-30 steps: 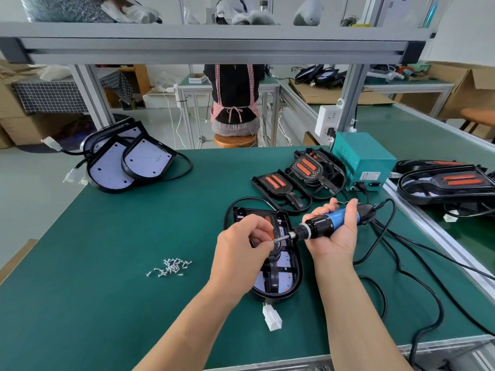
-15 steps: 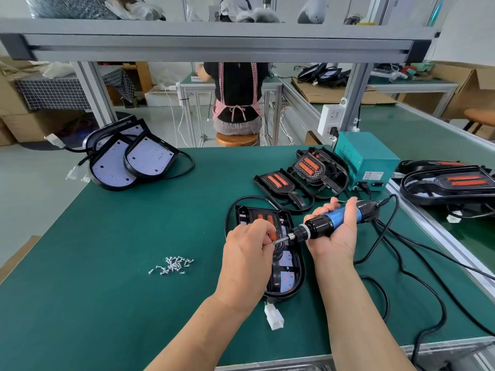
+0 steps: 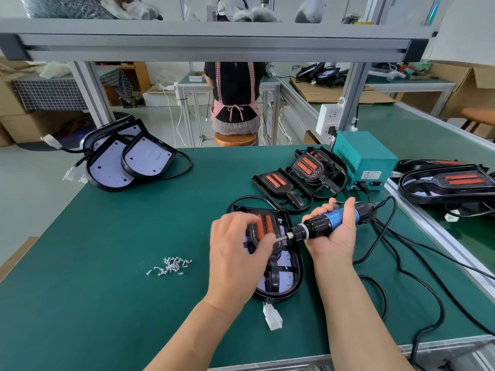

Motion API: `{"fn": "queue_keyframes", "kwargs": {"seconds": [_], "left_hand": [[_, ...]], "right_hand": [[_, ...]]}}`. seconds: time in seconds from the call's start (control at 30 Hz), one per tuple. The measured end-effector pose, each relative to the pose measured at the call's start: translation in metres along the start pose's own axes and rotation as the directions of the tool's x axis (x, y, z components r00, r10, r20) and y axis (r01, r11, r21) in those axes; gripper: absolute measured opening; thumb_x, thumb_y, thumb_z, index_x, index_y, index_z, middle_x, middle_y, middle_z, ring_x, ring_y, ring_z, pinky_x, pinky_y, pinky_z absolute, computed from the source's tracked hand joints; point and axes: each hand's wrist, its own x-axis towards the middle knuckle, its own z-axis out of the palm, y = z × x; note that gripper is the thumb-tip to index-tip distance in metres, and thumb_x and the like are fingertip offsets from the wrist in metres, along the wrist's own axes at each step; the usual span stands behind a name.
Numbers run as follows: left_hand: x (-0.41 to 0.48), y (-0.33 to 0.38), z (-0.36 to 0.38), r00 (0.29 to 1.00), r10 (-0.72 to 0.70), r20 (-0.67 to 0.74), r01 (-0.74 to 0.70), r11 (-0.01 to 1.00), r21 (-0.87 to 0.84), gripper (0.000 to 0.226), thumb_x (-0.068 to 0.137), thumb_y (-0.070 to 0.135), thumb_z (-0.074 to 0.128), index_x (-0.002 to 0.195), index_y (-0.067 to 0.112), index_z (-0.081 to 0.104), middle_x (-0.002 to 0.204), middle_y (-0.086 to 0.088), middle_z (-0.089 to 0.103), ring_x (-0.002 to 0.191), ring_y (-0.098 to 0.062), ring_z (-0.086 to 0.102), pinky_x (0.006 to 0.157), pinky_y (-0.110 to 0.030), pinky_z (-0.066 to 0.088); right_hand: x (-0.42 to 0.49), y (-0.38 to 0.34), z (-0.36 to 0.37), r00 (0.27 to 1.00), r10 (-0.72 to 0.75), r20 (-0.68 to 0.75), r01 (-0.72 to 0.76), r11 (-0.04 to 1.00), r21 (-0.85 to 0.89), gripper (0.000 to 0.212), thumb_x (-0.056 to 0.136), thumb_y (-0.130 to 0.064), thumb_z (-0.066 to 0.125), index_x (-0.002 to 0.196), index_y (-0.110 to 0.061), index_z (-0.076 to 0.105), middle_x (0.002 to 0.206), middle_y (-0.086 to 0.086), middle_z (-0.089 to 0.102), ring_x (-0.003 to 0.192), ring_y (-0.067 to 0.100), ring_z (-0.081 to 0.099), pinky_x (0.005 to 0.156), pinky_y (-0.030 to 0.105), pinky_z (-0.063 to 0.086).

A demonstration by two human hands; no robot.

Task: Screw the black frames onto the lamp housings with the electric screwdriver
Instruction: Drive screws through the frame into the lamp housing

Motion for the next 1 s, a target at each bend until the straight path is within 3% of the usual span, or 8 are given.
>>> {"fn": "queue_keyframes", "kwargs": {"seconds": [0.07,0.17,0.3,0.47,0.57,0.67,0.73,1.0], "left_hand": [[0.006,-0.006,-0.002,0.979,-0.199,-0.042,0.194,0.976,-0.104,0.025,0.085,0.032,0.073,0.106,0.023,0.064,0.106,0.015,0.052,0.101,-0.007,0.049,0.089,-0.013,0.035],[0.021,-0.020,-0.002,0.857,-0.500,0.130,0.514,0.850,-0.120,0.039,0.087,0.047,0.067,0.114,0.021,0.057,0.107,0.008,0.055,0.094,-0.003,0.055,0.082,-0.027,0.040],[0.031,-0.028,0.002,0.743,-0.574,0.345,0.638,0.763,-0.104,0.054,0.078,0.051,0.074,0.117,0.018,0.057,0.109,0.005,0.065,0.101,-0.014,0.062,0.085,-0.033,0.049],[0.032,-0.028,0.000,0.726,-0.568,0.388,0.663,0.727,-0.177,0.076,0.055,0.057,0.072,0.117,0.015,0.064,0.110,-0.001,0.072,0.102,-0.022,0.070,0.094,-0.046,0.055],[0.029,-0.026,0.001,0.736,-0.566,0.372,0.652,0.740,-0.163,0.084,0.055,0.062,0.066,0.125,0.015,0.061,0.111,0.000,0.072,0.103,-0.023,0.069,0.095,-0.046,0.055],[0.027,-0.027,0.002,0.757,-0.553,0.347,0.631,0.756,-0.172,0.075,0.062,0.058,0.066,0.125,0.018,0.061,0.106,0.007,0.073,0.097,-0.015,0.069,0.093,-0.043,0.055],[0.027,-0.027,0.002,0.759,-0.546,0.355,0.631,0.751,-0.192,0.079,0.064,0.056,0.066,0.134,0.021,0.056,0.117,0.008,0.071,0.104,-0.013,0.068,0.097,-0.040,0.053],[0.029,-0.029,0.005,0.764,-0.522,0.379,0.621,0.753,-0.215,0.075,0.063,0.053,0.064,0.132,0.024,0.060,0.094,0.014,0.076,0.081,-0.009,0.072,0.085,-0.036,0.059]], "right_hand": [[0.000,0.000,0.000,1.000,0.004,0.000,-0.004,1.000,0.007,0.031,0.090,-0.051,0.068,0.086,-0.021,0.059,0.071,-0.011,0.053,0.055,0.005,0.051,0.060,0.021,0.038],[-0.001,0.001,0.000,1.000,-0.001,0.003,0.002,1.000,-0.007,0.031,0.090,-0.051,0.068,0.086,-0.021,0.059,0.071,-0.012,0.052,0.056,0.006,0.051,0.062,0.021,0.038],[-0.001,0.000,0.000,1.000,0.011,0.018,-0.011,1.000,0.000,0.031,0.089,-0.051,0.069,0.085,-0.021,0.060,0.071,-0.011,0.051,0.055,0.005,0.051,0.062,0.020,0.038],[-0.005,0.000,0.005,0.999,0.006,0.041,-0.006,1.000,-0.001,0.031,0.089,-0.050,0.069,0.084,-0.021,0.062,0.070,-0.012,0.052,0.055,0.005,0.051,0.063,0.020,0.037],[-0.005,-0.004,0.016,0.998,-0.040,0.045,0.042,0.998,-0.044,0.030,0.089,-0.051,0.069,0.083,-0.022,0.062,0.069,-0.011,0.054,0.056,0.005,0.051,0.064,0.020,0.039],[-0.004,-0.004,0.037,0.989,-0.123,0.077,0.131,0.986,-0.101,0.027,0.090,-0.047,0.071,0.084,-0.022,0.061,0.071,-0.010,0.055,0.058,0.006,0.050,0.065,0.020,0.040],[-0.004,-0.001,0.055,0.976,-0.178,0.128,0.195,0.971,-0.135,0.025,0.090,-0.042,0.072,0.089,-0.020,0.060,0.076,-0.009,0.055,0.062,0.006,0.050,0.067,0.020,0.041],[0.005,0.033,0.110,0.880,-0.329,0.342,0.459,0.775,-0.435,0.031,0.091,-0.033,0.073,0.109,-0.013,0.058,0.061,-0.007,0.060,0.055,0.007,0.055,0.061,0.022,0.050]]}}
